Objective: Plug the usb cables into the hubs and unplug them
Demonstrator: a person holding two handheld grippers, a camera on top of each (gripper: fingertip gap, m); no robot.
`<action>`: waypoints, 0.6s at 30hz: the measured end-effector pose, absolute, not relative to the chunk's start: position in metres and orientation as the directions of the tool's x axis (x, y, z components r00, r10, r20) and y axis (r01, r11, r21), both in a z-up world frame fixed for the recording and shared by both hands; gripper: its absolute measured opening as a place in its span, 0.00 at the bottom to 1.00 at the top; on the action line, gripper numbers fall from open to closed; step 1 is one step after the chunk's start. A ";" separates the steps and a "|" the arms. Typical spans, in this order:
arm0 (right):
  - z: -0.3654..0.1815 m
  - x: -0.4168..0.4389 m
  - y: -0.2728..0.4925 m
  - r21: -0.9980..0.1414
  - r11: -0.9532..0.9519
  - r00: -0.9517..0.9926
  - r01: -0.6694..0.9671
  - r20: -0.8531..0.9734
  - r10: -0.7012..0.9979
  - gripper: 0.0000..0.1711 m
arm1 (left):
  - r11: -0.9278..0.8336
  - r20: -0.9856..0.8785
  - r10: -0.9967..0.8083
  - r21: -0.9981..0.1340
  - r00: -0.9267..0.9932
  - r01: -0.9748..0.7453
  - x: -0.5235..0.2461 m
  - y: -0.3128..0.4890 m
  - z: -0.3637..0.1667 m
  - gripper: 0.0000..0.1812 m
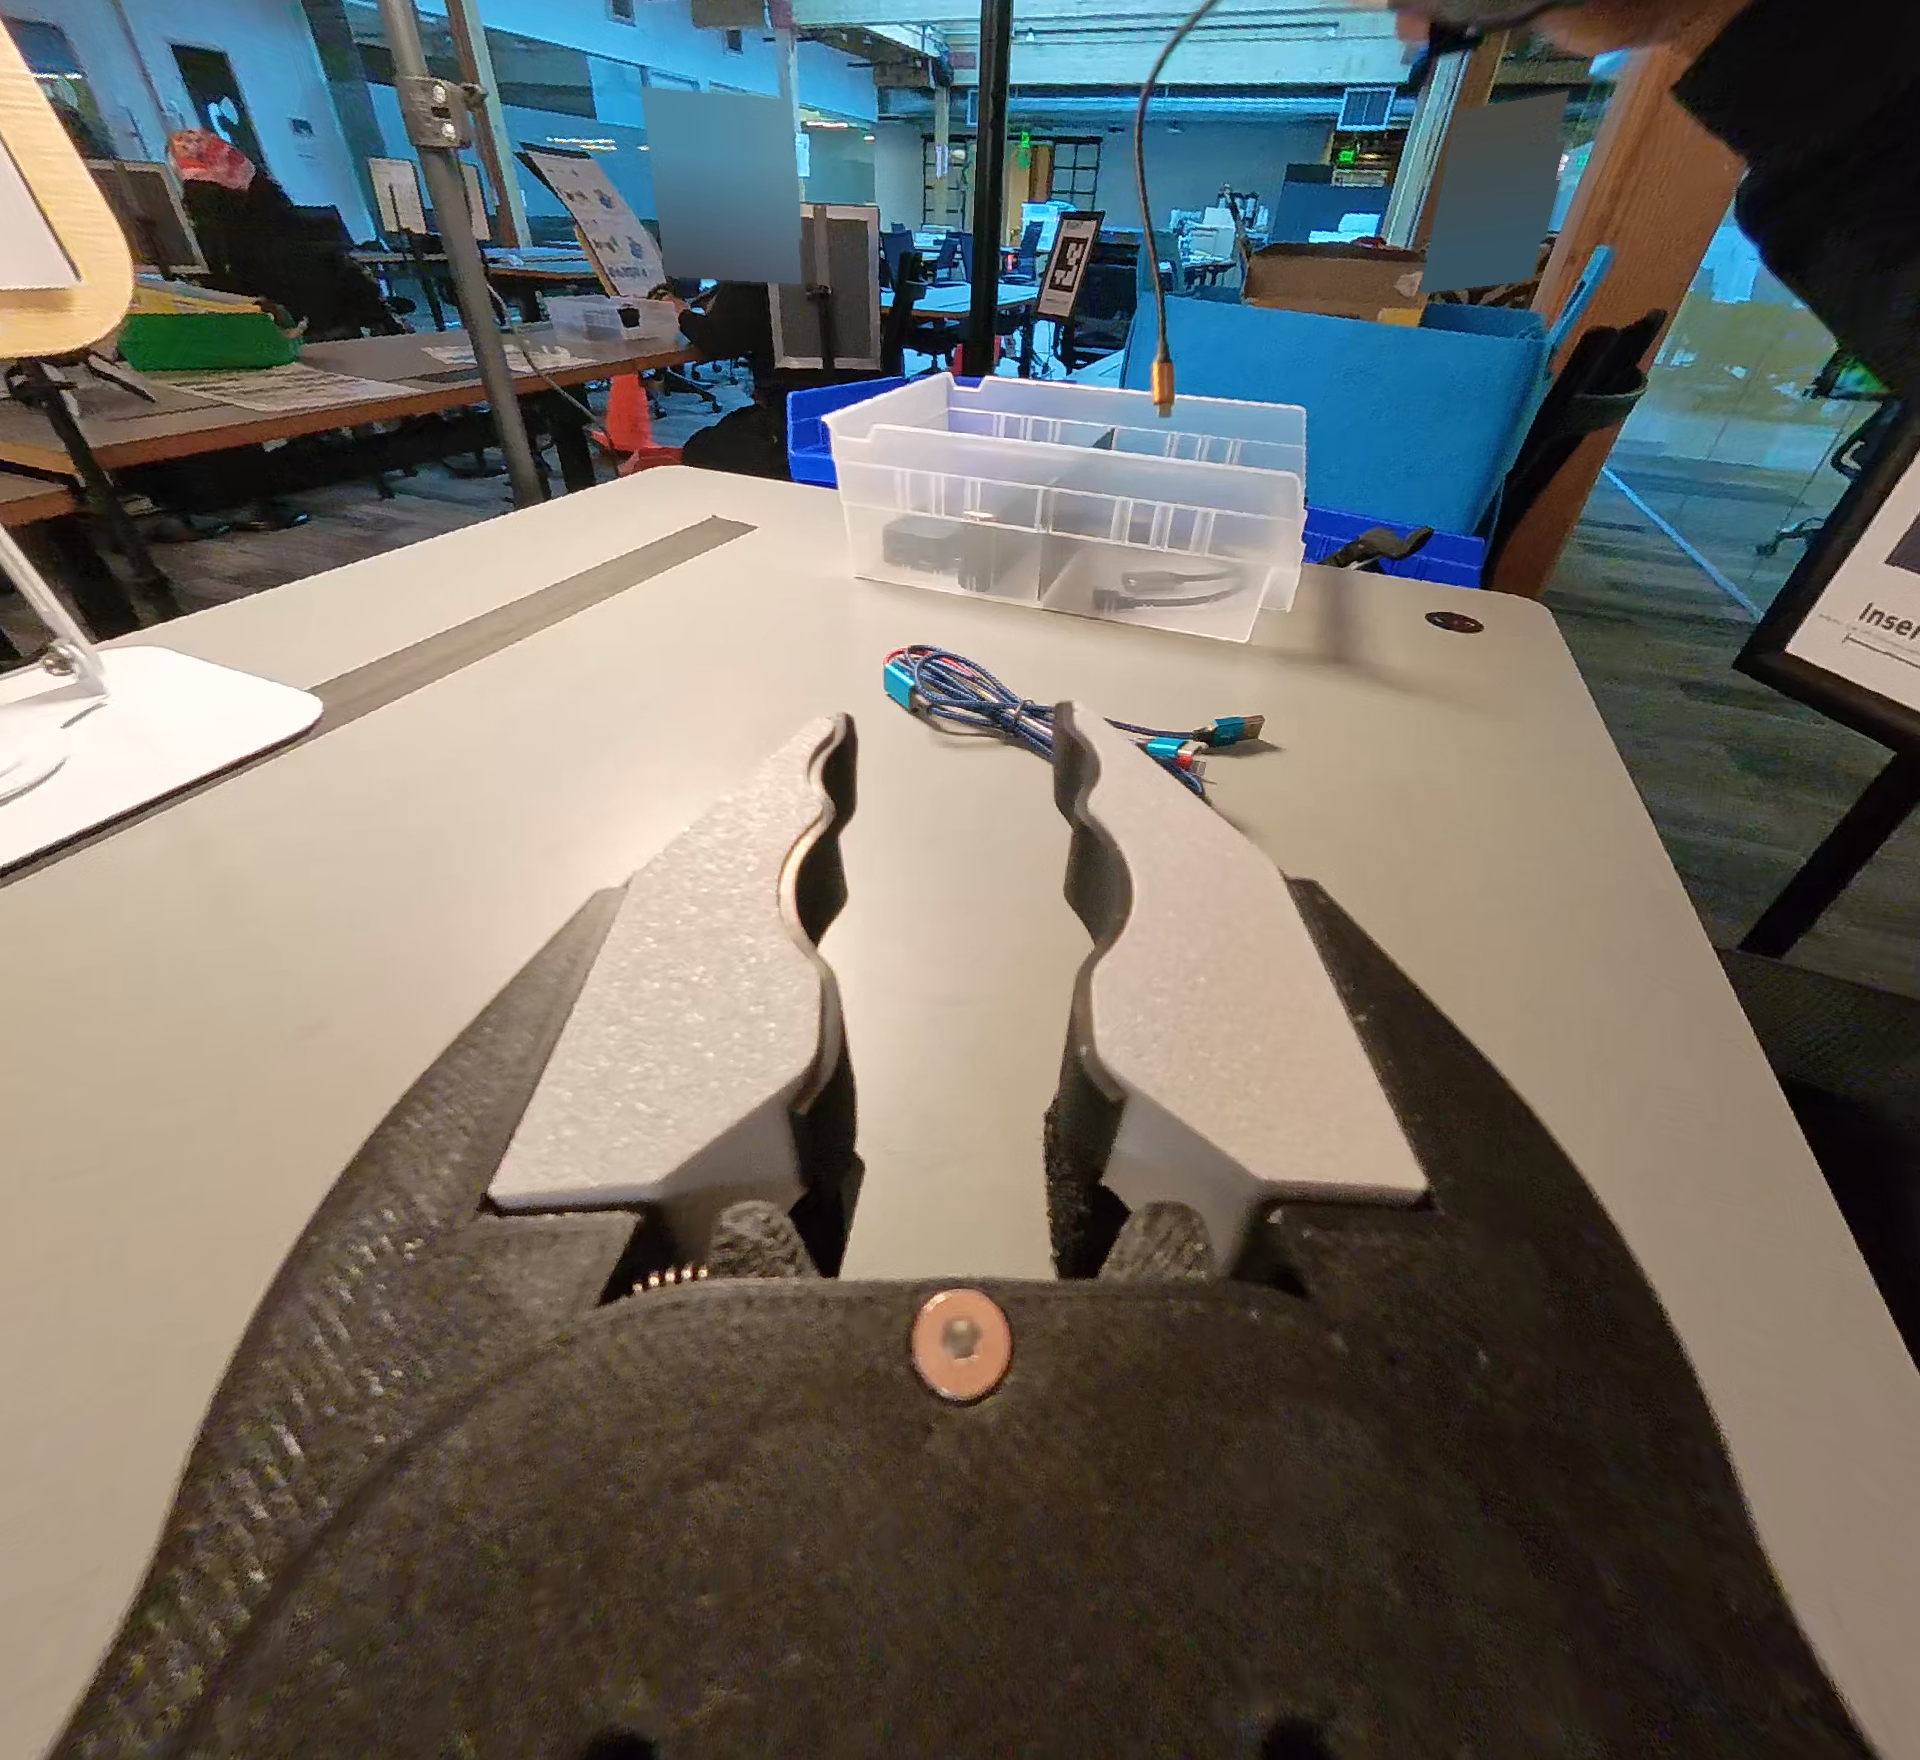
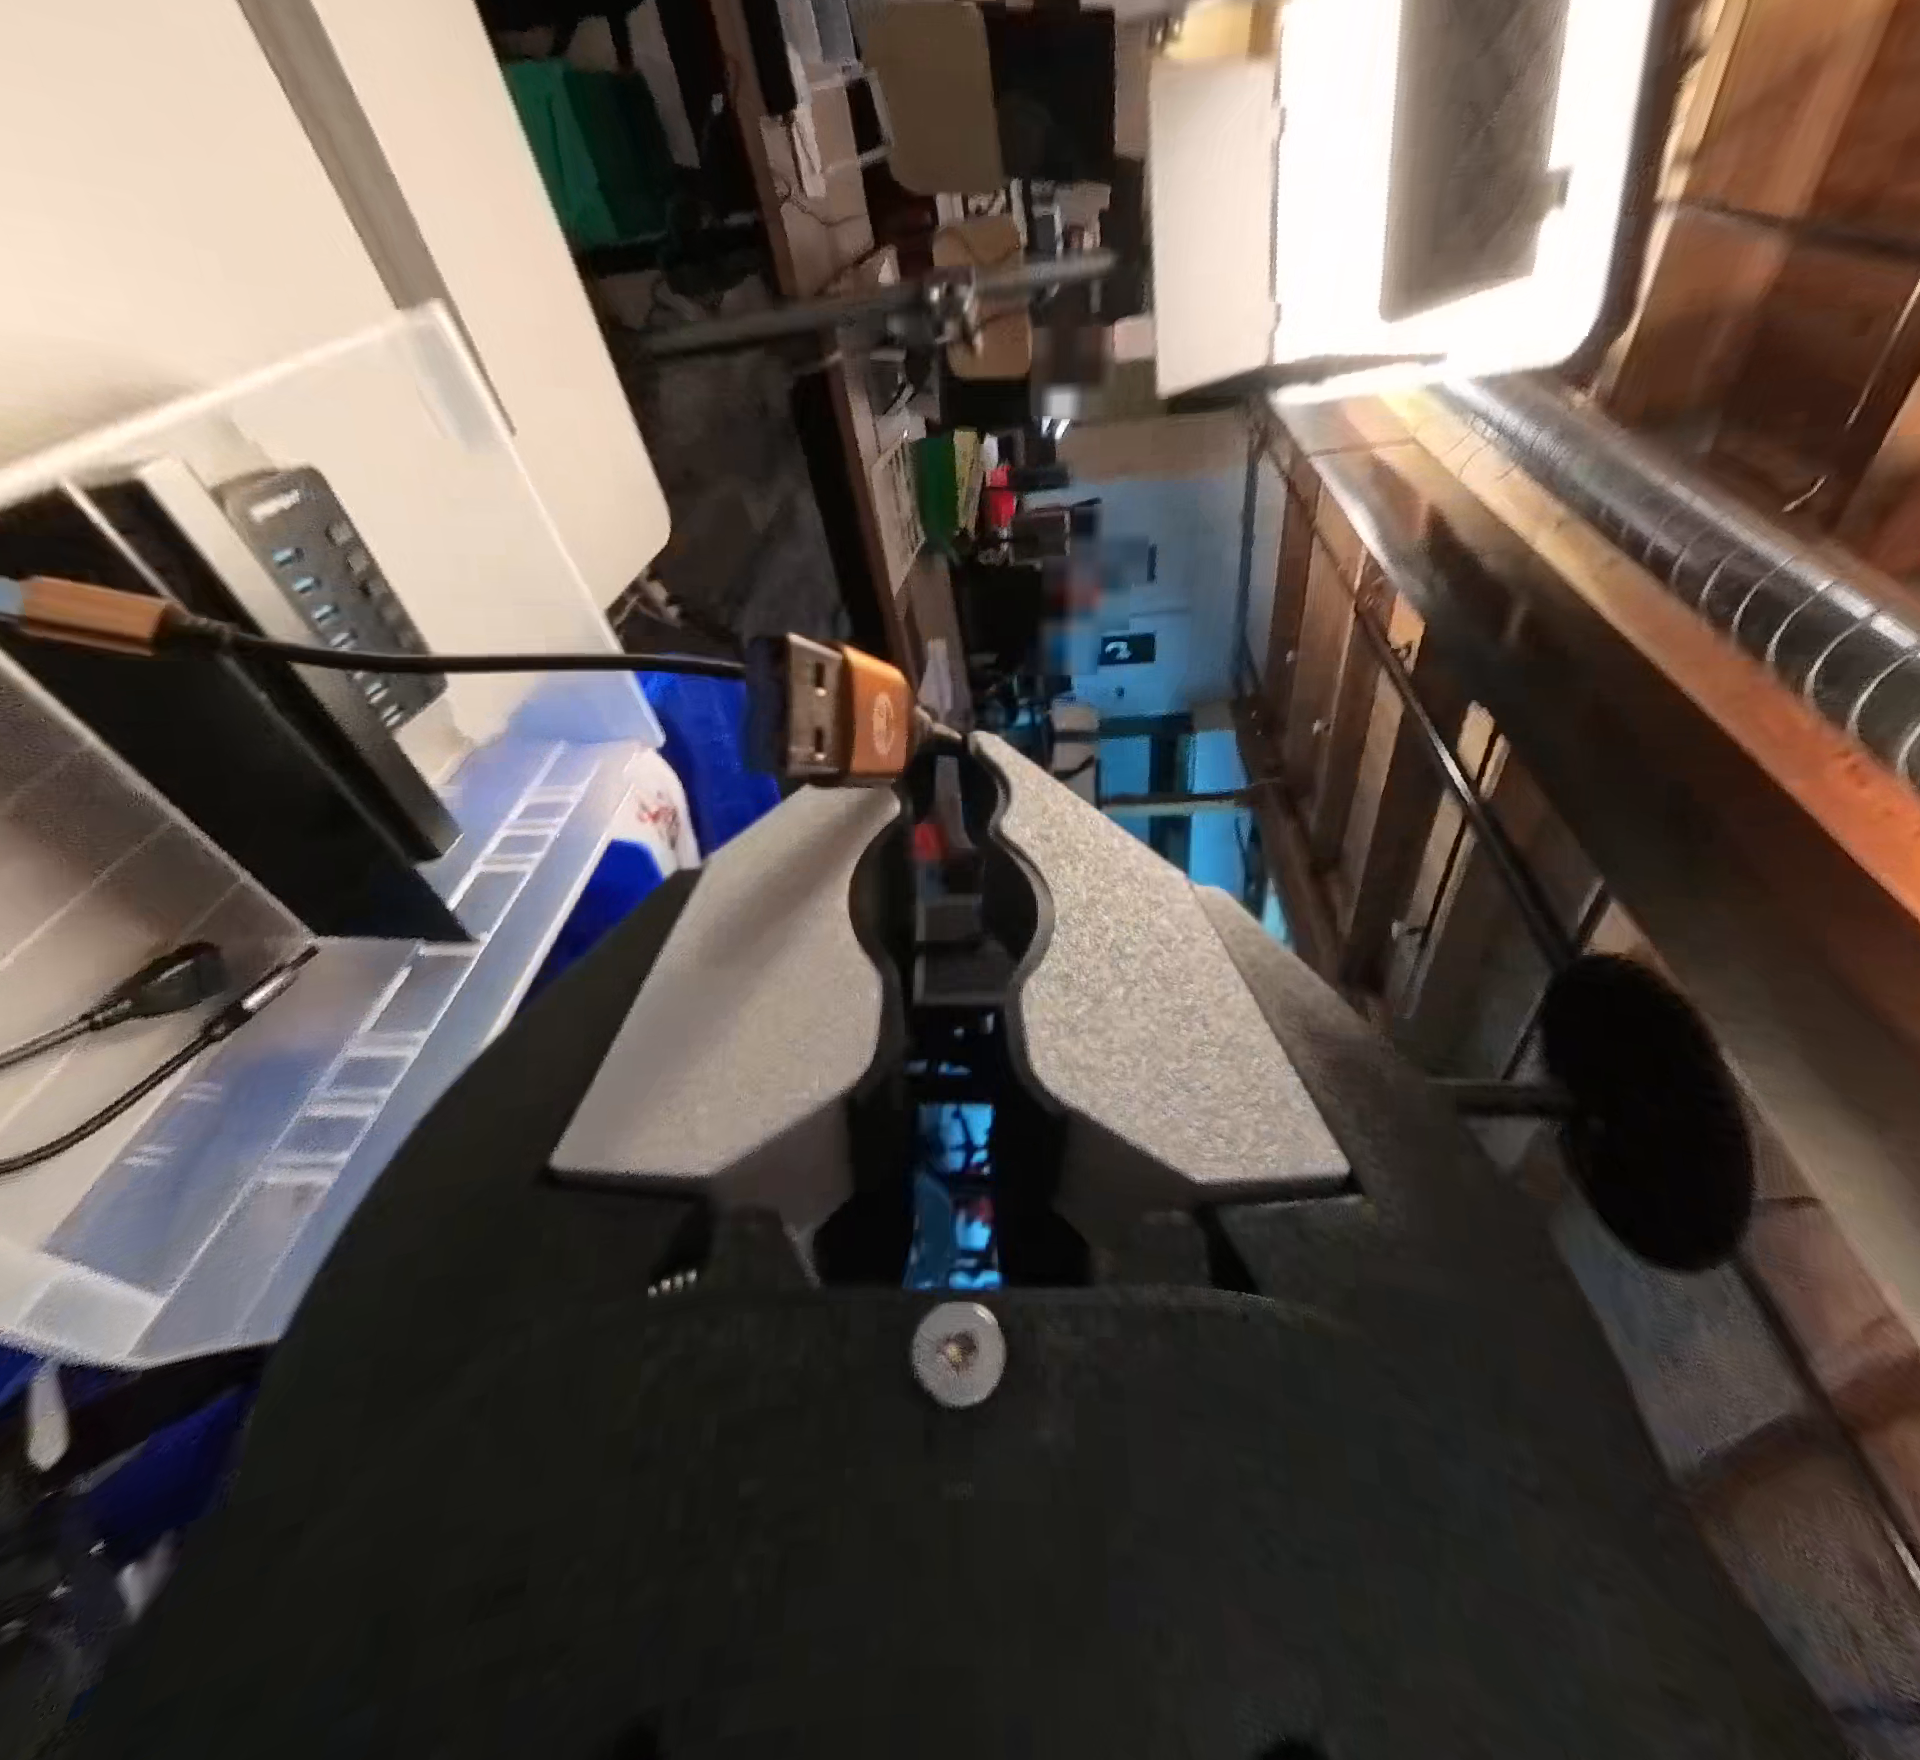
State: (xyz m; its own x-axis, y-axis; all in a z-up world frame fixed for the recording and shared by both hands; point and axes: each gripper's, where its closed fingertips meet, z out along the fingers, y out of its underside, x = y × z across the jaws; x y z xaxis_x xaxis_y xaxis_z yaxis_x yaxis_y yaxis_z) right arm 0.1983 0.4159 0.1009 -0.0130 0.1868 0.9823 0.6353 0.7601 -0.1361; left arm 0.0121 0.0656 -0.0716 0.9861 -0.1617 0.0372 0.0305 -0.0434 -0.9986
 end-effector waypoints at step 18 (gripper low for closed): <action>-0.123 0.233 0.483 -0.070 0.398 -0.258 0.915 0.657 0.708 0.06 | -0.092 0.021 -0.136 -0.996 0.991 0.009 0.010 0.073 -0.091 0.22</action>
